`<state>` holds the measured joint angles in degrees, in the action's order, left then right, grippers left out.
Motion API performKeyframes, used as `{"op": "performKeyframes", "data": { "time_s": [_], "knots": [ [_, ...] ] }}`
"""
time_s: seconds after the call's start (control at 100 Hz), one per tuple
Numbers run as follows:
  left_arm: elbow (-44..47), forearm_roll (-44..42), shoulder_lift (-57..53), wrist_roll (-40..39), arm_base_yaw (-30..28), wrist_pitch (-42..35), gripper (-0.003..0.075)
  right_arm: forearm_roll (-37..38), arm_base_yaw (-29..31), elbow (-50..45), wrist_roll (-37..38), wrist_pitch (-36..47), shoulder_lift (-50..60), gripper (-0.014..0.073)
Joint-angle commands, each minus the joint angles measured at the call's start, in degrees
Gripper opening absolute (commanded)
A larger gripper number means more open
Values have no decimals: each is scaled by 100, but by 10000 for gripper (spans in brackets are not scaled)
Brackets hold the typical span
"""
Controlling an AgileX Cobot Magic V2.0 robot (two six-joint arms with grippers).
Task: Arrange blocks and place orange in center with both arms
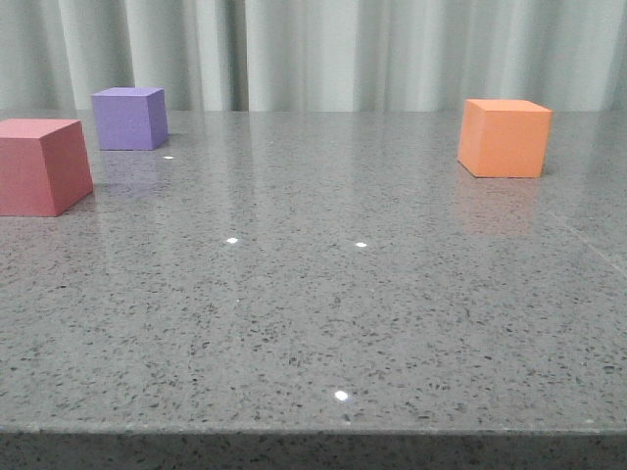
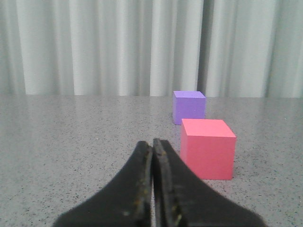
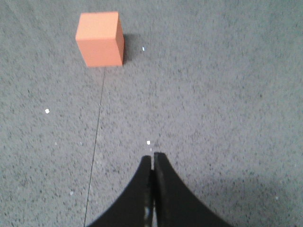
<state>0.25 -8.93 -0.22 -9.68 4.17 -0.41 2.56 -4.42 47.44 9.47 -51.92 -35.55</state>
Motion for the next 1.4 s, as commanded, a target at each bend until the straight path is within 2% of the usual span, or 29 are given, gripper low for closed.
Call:
{"op": "performKeyframes", "data": {
  "time_s": [0.0, 0.08, 0.2, 0.27, 0.32, 0.55, 0.74, 1.07, 1.39],
  "knots": [
    [254, 48, -190, -45, -6, -468, -20, -5, 28, 192, -38, 110, -79, 21],
    [254, 48, -190, -45, -6, -468, -20, -5, 28, 192, -38, -42, -79, 162],
    [254, 48, -190, -45, -6, -468, -20, -5, 28, 192, -38, -225, -79, 444],
    [254, 48, -190, -45, -6, -468, -20, 3, 28, 192, -38, -304, -79, 549],
    [254, 48, -190, -45, -6, -468, -20, -9, 28, 192, -38, -284, -79, 586],
    [254, 48, -190, -45, -6, -468, -20, -256, 28, 202, -38, 87, -155, 594],
    [254, 48, -190, -45, -6, -468, -20, -530, 28, 568, -38, 208, -1087, 594],
    [254, 48, -190, -45, -6, -468, -20, -636, -155, 1992, -38, 224, -3332, 594],
    [254, 48, -190, -45, -6, -468, -20, -506, -453, 3612, -38, 214, -4932, 594]
  ]
}}
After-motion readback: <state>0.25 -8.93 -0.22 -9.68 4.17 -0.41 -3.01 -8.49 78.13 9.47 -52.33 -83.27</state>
